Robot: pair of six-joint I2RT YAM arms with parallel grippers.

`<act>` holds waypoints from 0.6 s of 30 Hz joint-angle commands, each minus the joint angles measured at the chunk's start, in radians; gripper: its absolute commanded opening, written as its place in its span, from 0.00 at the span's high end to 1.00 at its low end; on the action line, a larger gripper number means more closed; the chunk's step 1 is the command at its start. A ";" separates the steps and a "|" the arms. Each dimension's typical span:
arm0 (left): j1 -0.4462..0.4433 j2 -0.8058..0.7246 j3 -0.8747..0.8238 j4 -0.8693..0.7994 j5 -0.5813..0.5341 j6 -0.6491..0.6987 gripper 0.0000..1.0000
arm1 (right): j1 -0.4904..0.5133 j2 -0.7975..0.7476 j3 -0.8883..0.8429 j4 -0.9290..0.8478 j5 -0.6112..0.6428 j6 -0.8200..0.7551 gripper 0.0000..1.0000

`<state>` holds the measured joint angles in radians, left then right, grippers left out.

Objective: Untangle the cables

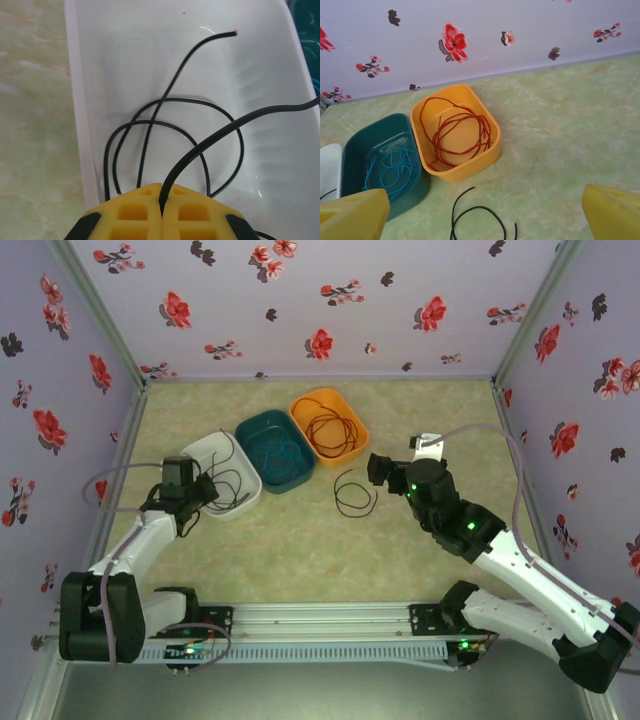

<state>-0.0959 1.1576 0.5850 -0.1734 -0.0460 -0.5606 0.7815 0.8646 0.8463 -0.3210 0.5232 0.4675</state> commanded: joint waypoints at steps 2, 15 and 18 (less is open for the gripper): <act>0.009 0.026 0.054 -0.094 -0.082 0.059 0.96 | -0.011 -0.001 0.022 -0.007 0.006 0.025 0.01; -0.014 0.072 0.090 -0.134 -0.090 0.090 0.67 | -0.026 0.011 0.016 -0.013 -0.005 0.037 0.01; -0.028 0.074 0.101 -0.119 -0.089 0.088 0.62 | -0.030 0.026 0.026 -0.029 -0.007 0.041 0.01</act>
<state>-0.1112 1.2243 0.6556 -0.2852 -0.1135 -0.4801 0.7593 0.8772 0.8463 -0.3237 0.5182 0.4828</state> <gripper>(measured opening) 0.367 0.993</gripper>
